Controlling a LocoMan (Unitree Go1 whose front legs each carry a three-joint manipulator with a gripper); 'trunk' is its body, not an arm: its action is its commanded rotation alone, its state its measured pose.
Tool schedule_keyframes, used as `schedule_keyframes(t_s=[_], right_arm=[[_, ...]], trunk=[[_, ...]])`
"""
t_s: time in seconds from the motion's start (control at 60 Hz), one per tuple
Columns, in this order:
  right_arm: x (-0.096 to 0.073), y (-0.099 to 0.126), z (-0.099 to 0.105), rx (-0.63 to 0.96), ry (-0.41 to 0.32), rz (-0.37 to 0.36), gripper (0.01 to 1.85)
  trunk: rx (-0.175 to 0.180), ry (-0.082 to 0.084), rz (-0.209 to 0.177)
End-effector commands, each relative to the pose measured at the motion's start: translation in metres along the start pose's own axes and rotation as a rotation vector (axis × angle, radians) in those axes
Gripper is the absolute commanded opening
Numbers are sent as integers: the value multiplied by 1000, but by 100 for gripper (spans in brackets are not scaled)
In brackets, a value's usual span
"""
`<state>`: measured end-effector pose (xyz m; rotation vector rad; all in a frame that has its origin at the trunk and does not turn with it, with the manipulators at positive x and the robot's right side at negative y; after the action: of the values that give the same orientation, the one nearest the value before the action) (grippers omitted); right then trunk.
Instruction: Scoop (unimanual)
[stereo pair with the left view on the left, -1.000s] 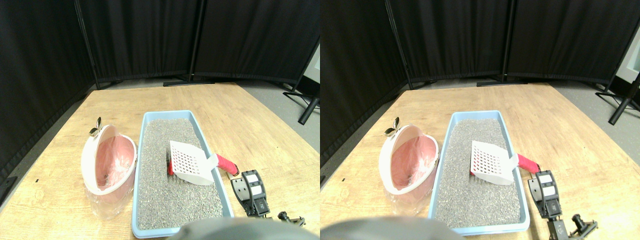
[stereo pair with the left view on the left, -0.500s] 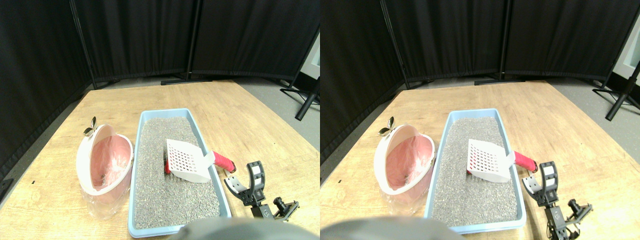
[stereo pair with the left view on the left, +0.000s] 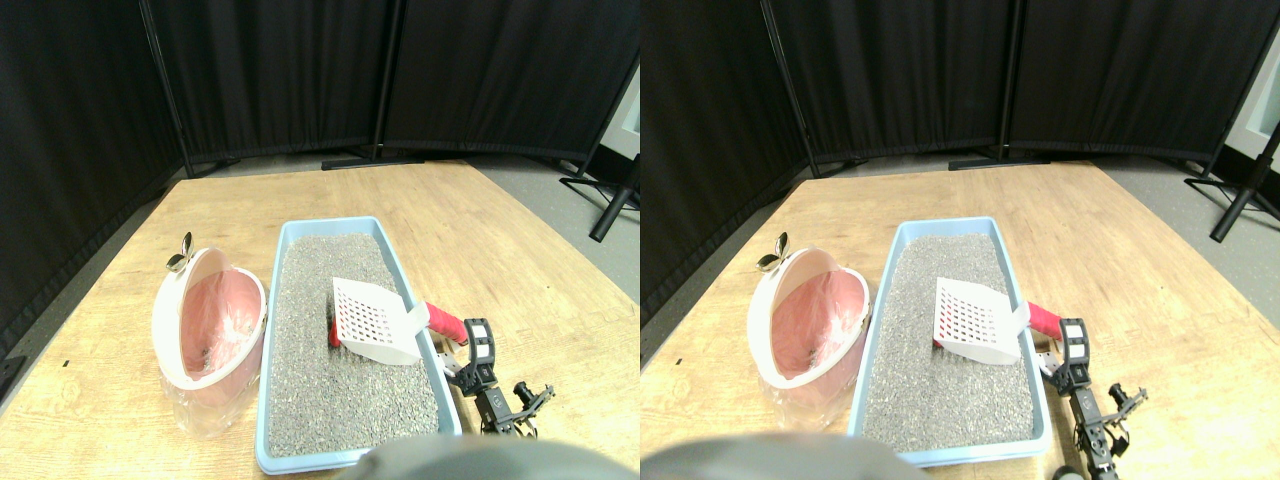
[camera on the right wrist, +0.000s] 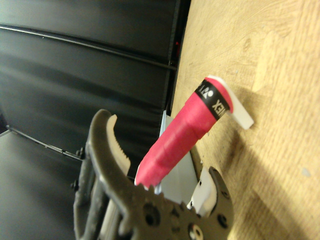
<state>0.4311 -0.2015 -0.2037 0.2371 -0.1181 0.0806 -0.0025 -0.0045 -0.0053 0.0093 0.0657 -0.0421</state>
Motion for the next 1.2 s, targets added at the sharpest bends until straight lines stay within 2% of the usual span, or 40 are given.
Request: schedule_keyframes(t_s=[0.017,0.133,0.483,0.667,1.117,1.2], right_arm=[[7,-3,0,1,6,-8,85],[14,-5,0,21,60,-42,87],[34,-7,3,40,99,-23,90],[40,-4,0,60,116,-26,90],[51,-9,-13,109,166,-70,96],[53,-9,-14,105,159,-55,87]], trunk=[[-19,12,0],[-19,14,-3],[-18,12,-6],[-28,13,6],[-31,17,19],[-33,21,19]])
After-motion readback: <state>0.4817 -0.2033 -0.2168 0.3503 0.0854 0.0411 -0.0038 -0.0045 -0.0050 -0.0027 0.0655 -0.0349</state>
